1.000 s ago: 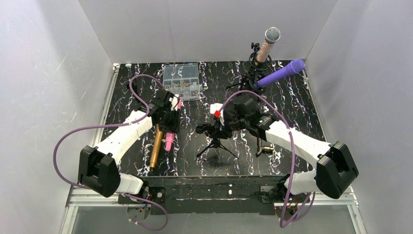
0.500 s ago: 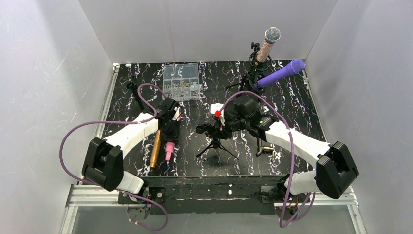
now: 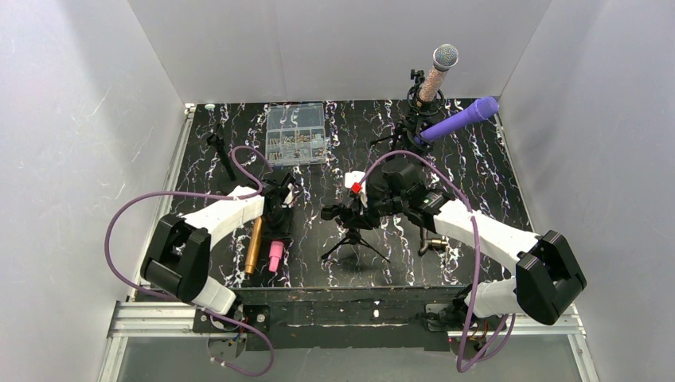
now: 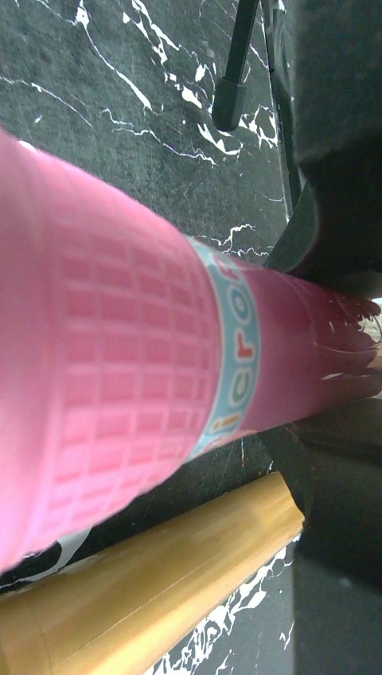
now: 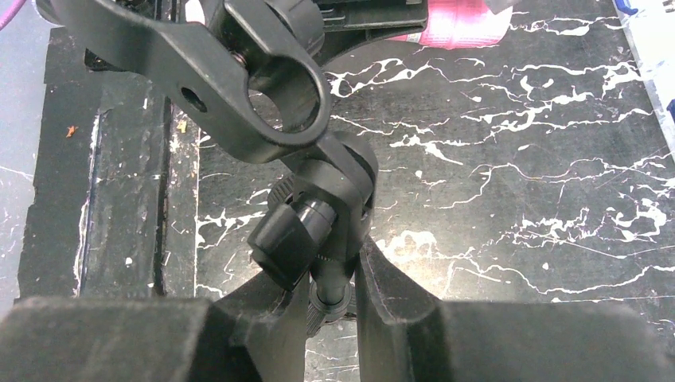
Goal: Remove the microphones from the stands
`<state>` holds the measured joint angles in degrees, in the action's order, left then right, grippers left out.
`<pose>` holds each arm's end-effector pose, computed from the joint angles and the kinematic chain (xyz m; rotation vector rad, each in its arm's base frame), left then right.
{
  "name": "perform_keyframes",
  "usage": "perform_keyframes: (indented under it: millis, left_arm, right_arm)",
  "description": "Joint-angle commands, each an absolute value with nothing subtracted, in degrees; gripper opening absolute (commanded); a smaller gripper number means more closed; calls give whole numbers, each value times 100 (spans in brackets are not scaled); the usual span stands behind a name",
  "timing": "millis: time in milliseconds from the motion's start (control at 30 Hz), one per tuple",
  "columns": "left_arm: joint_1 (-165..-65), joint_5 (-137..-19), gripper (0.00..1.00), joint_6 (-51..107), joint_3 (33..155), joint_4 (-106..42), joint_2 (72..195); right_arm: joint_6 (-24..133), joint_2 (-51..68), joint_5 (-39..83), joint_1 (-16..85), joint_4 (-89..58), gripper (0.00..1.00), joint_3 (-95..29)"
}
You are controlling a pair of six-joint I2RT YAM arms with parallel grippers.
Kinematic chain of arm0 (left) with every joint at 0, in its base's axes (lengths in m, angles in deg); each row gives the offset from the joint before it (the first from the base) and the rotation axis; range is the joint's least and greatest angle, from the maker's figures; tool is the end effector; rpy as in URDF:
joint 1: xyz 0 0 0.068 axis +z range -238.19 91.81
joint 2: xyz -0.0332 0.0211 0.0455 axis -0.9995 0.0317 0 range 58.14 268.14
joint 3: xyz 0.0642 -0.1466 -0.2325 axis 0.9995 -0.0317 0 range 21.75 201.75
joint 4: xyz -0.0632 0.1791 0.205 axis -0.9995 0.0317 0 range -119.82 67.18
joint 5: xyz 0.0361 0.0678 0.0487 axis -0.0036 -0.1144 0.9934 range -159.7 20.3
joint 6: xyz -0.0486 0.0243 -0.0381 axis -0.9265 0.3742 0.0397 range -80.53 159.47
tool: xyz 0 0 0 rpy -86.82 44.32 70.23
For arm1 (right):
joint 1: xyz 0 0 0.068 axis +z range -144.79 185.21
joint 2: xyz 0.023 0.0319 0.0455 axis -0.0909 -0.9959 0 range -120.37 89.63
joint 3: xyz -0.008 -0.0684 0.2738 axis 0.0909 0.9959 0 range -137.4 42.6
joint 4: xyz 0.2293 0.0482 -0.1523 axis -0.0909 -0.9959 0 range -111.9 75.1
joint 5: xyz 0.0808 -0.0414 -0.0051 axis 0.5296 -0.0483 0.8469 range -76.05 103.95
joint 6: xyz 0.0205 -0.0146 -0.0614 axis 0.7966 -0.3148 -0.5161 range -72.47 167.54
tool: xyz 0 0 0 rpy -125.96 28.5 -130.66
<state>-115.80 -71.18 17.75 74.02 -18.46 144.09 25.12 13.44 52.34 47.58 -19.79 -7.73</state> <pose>0.3035 -0.1604 0.2005 0.1364 2.3981 -0.4430 0.2127 0.2381 0.2594 -1.4527 1.5261 0.9122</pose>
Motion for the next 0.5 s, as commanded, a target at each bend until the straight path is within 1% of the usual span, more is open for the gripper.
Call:
perform_keyframes:
  millis: [0,200,333,400,467]
  left_arm:
    - [-11631,-7109,4,1699,7251,-1233,14475]
    - [-11631,-7122,7,1683,7204,-1239,14615]
    - [-11640,-7115,7,1661,7208,-1305,14701]
    - [-11640,-7094,0,1706,7220,-1340,14705]
    - [-11645,-7100,0,1816,7259,-1384,14681]
  right_arm:
    - [2556,1597,5457,4722,-1386,1,-811]
    - [2565,1606,5488,4722,-1388,1,-803]
    - [2539,1636,5464,4714,-1386,1,-773]
    - [2538,1641,5460,4700,-1362,1,-745]
    - [2553,1626,5460,4692,-1318,1,-721]
